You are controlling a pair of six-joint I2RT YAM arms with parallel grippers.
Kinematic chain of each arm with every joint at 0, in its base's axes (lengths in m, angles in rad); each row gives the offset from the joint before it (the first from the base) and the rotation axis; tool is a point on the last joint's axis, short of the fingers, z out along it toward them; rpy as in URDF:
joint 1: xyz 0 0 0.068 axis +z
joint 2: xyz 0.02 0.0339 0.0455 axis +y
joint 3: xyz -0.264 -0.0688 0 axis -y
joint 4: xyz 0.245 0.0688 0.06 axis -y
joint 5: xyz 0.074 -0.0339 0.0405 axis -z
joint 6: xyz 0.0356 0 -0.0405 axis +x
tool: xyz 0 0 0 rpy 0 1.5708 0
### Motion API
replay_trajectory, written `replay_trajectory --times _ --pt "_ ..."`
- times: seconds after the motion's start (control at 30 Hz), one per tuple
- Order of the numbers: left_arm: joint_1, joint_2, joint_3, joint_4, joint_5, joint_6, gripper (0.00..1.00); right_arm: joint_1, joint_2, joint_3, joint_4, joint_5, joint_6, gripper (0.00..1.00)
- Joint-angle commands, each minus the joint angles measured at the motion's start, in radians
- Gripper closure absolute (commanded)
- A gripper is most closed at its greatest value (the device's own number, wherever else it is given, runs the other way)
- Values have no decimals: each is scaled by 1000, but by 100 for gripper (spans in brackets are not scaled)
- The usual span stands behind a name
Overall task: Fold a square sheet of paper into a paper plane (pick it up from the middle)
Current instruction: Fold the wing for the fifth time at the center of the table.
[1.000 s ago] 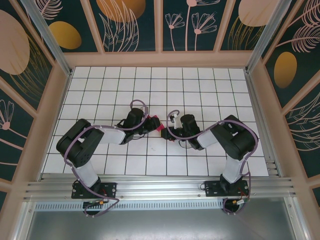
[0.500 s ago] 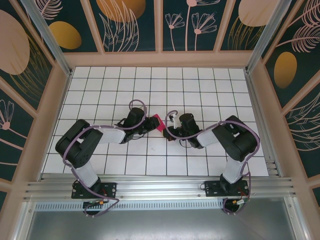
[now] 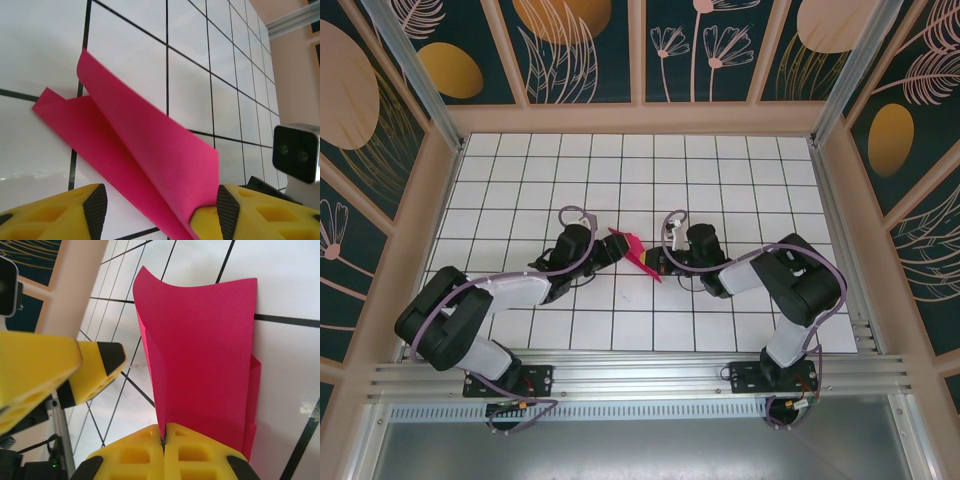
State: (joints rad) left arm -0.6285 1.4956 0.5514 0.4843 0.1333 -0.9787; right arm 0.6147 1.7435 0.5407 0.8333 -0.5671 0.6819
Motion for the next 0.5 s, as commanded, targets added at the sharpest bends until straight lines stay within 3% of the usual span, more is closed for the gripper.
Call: replay_trajectory --times 0.0,0.47 --pt "-5 31 1 116 56 18 40 -6 -2 -24 72 -30 103 99" --pt "-9 119 37 214 133 12 44 -23 61 -48 91 -5 274 99"
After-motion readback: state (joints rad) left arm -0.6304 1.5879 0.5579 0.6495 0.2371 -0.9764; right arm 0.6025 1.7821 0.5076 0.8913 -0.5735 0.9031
